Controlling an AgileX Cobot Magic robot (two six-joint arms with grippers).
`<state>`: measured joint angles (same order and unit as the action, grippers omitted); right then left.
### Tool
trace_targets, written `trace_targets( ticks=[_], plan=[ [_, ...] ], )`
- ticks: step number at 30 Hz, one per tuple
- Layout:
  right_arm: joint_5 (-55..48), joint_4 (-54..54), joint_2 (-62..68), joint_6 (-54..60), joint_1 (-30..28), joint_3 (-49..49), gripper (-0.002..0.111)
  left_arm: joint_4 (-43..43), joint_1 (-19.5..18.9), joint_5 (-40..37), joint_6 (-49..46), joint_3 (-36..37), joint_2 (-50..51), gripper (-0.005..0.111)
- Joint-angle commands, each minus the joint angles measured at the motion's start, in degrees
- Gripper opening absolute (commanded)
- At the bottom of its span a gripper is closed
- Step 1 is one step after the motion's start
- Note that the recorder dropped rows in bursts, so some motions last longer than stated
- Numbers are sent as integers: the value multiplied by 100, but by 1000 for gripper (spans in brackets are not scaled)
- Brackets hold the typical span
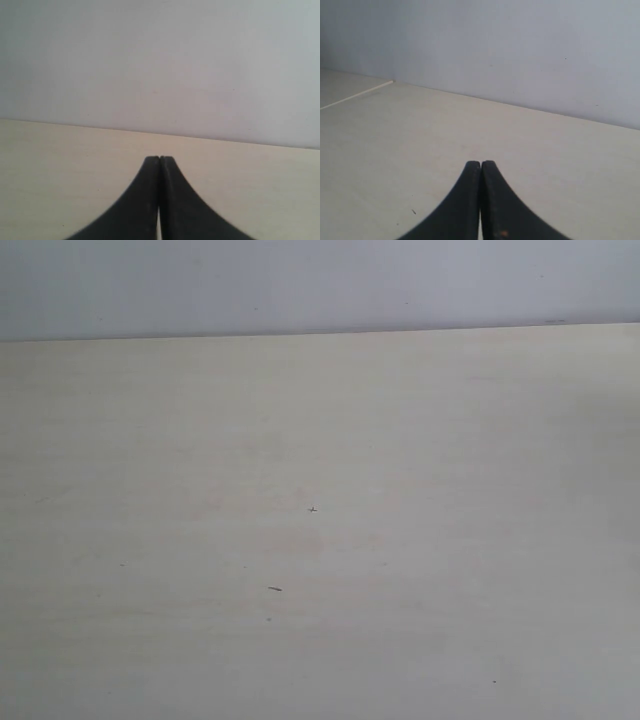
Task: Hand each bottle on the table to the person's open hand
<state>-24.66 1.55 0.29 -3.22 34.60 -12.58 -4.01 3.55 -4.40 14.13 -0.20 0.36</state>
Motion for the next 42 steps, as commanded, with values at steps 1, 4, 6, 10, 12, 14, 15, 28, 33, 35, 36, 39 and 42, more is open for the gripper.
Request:
trace_targets(
  ticks=[1,4,6,10,12,14,15,28,33,35,36,39,42],
  plan=[
    [46,0,-29,7,-3,18,0,-28,-9,20,-8,20,-36,0],
    [46,0,-29,7,-3,18,0,-28,-9,20,-8,20,-36,0],
    [46,0,-29,7,-49,18,0,-28,-9,20,-8,20,-36,0],
    [132,-22,-29,7,-892,18,0,-28,-9,20,-8,20,-36,0],
    [291,-49,-29,42,-1421,44,0,-28,-9,20,-8,20,-36,0],
    [839,-195,-29,55,-1914,234,0,-28,-9,20,-8,20,-36,0],
    [1247,-247,-29,55,-2074,393,0,-28,-9,20,-8,20,-36,0],
    [2466,-366,-29,55,-3275,1258,0,-28,-9,20,-19,20,-36,0],
    [2294,-366,-29,31,-3308,1258,0,-28,-9,20,-19,20,-36,0],
    [2298,-366,-29,54,-3308,1258,0,-28,-9,20,-19,20,-36,0],
    [2298,-366,-29,54,-3308,1258,0,-28,-9,20,-19,20,-36,0],
    [2276,-317,-29,5,-3308,1258,0,-28,-9,20,-19,20,-36,0],
    [2113,-155,-29,-29,-3308,1258,0,-28,-9,20,-29,20,-36,0]
  ],
)
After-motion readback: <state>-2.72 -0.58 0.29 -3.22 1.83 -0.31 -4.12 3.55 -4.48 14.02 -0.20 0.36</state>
